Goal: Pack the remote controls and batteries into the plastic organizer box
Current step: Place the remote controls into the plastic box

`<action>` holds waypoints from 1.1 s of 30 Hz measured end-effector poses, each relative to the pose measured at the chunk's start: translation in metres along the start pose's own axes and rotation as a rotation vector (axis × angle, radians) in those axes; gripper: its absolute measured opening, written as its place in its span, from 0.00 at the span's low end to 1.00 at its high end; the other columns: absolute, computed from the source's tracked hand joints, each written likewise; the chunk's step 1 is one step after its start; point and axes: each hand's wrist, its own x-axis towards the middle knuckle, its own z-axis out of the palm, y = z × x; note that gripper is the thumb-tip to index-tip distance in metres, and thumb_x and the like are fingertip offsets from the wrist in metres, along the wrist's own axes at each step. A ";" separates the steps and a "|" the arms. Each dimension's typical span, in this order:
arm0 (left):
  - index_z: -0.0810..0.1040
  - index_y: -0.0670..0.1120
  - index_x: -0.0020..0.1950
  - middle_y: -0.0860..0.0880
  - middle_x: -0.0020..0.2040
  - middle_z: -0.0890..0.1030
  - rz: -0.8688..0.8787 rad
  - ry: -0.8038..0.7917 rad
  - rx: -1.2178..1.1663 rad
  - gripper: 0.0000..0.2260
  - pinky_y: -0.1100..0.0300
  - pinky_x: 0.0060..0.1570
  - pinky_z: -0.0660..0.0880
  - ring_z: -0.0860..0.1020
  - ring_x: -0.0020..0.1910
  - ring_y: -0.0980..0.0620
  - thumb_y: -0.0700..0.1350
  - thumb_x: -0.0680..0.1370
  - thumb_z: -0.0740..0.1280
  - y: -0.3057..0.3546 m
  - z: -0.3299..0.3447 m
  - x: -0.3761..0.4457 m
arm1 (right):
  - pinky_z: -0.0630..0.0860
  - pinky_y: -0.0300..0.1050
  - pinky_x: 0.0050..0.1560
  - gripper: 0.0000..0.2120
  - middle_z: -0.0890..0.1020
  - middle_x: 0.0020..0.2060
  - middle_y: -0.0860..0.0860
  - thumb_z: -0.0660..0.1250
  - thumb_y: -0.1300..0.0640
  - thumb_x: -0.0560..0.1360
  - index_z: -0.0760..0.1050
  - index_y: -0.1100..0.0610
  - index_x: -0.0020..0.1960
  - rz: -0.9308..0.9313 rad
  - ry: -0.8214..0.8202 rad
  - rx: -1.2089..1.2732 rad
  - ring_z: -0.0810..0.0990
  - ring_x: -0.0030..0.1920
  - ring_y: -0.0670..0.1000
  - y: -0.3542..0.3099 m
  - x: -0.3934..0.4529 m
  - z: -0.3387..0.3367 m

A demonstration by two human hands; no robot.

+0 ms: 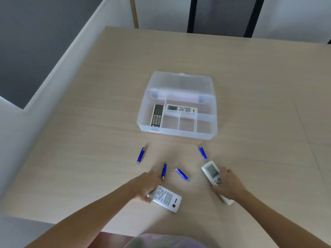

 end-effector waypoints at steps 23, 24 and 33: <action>0.66 0.51 0.72 0.42 0.63 0.71 -0.241 0.308 -0.176 0.17 0.48 0.59 0.69 0.72 0.61 0.42 0.49 0.84 0.50 -0.102 -0.249 0.200 | 0.74 0.44 0.40 0.12 0.83 0.45 0.53 0.64 0.54 0.77 0.78 0.54 0.59 -0.205 0.077 1.135 0.79 0.42 0.52 -0.055 0.122 -0.201; 0.66 0.51 0.71 0.42 0.61 0.72 -0.233 0.284 -0.127 0.17 0.47 0.59 0.68 0.72 0.61 0.43 0.48 0.84 0.49 -0.105 -0.245 0.205 | 0.74 0.46 0.42 0.12 0.82 0.47 0.55 0.64 0.54 0.77 0.78 0.53 0.59 -0.212 0.078 1.133 0.78 0.43 0.54 -0.053 0.130 -0.201; 0.73 0.55 0.63 0.48 0.67 0.68 -0.250 0.439 -0.010 0.15 0.43 0.69 0.51 0.63 0.68 0.46 0.41 0.79 0.58 -0.113 -0.210 0.199 | 0.77 0.48 0.43 0.14 0.83 0.46 0.59 0.68 0.59 0.74 0.74 0.60 0.58 -0.257 0.188 0.867 0.81 0.42 0.57 -0.080 0.175 -0.203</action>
